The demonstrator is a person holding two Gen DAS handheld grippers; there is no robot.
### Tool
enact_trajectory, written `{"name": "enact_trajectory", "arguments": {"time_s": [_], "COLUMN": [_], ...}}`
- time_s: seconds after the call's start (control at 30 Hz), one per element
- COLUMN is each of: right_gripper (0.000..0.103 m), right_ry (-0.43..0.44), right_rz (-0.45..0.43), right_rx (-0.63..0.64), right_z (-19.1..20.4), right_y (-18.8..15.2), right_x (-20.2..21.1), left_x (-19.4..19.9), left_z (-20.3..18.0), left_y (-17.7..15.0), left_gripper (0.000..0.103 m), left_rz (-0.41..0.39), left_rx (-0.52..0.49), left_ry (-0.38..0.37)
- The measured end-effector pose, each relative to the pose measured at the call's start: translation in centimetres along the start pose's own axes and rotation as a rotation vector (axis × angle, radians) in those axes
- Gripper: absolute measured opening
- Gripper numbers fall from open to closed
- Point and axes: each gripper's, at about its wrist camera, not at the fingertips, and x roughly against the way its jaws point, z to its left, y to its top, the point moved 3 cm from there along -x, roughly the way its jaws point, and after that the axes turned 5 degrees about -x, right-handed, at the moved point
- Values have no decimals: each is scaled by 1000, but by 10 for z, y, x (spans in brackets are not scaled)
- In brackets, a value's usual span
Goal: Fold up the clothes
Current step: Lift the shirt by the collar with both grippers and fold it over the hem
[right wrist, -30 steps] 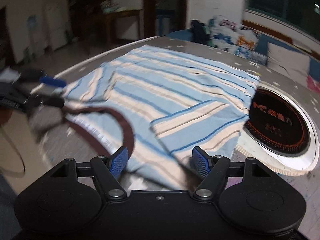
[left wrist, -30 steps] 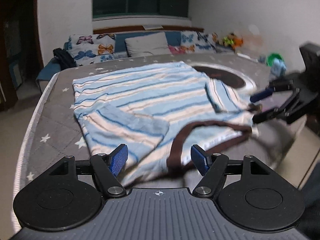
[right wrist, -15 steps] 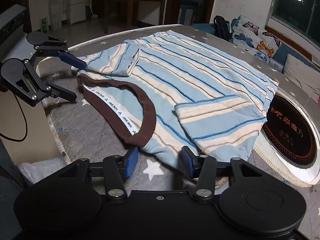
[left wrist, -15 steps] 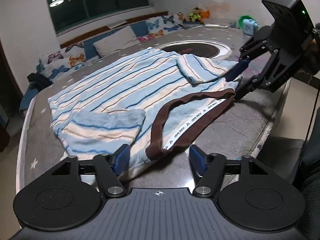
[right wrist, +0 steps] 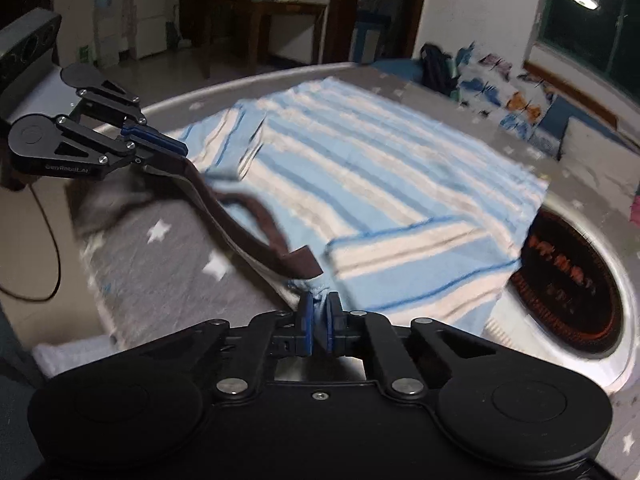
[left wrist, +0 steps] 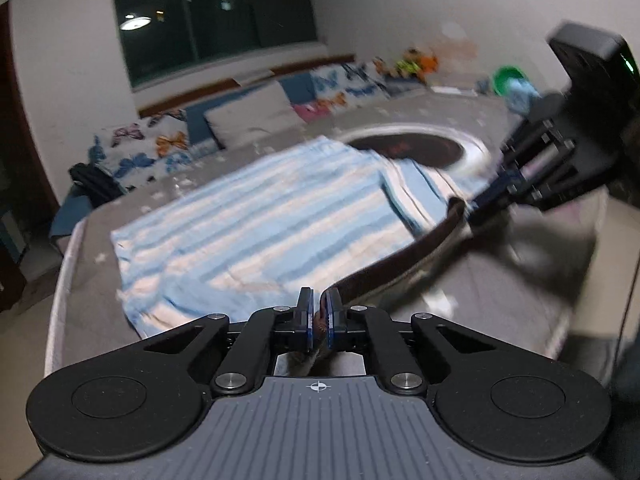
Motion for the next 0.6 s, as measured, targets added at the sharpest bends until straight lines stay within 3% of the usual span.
{"name": "enact_trajectory", "arguments": {"time_s": [0.2, 0.27, 0.37, 0.6], "right_gripper": [10, 31, 45, 47], "right_ry": [-9, -6, 3, -29], "right_rz": [-7, -2, 12, 44], "right_rx": [-3, 9, 40, 124], "right_z": [-20, -21, -19, -14], "right_y": [12, 10, 3, -14], "right_x": [-13, -9, -3, -15], "left_x": [-32, -38, -44, -53], "left_z": [24, 29, 36, 40], "left_y": [14, 14, 11, 6], "left_gripper": [6, 5, 5, 5], "left_rz": [8, 17, 24, 42], "left_rx": [82, 101, 129, 152], "left_ry": [42, 45, 39, 28]}}
